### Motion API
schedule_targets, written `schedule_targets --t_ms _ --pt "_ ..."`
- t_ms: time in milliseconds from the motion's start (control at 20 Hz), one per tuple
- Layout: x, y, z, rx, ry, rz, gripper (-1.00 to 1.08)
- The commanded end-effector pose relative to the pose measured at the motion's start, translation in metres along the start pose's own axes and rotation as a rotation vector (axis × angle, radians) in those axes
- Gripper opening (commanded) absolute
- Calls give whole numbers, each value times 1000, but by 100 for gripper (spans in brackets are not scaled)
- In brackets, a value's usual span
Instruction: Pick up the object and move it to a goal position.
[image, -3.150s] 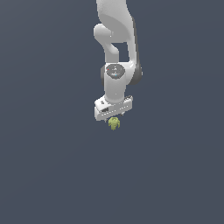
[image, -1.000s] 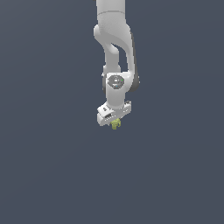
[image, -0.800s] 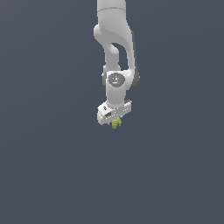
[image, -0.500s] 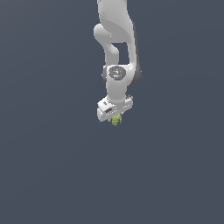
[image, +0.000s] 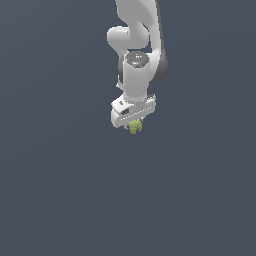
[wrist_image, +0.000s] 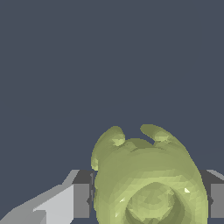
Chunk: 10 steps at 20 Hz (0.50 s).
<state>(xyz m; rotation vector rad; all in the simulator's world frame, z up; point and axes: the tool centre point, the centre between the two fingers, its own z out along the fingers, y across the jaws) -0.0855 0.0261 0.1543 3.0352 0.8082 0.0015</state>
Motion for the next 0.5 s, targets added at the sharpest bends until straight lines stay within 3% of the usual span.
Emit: schedule_targets --t_ms 0,450 --pt "0 -2 -15 1 -1 0 -100" --pt "0 -4 -37 1 -1 0 -100"
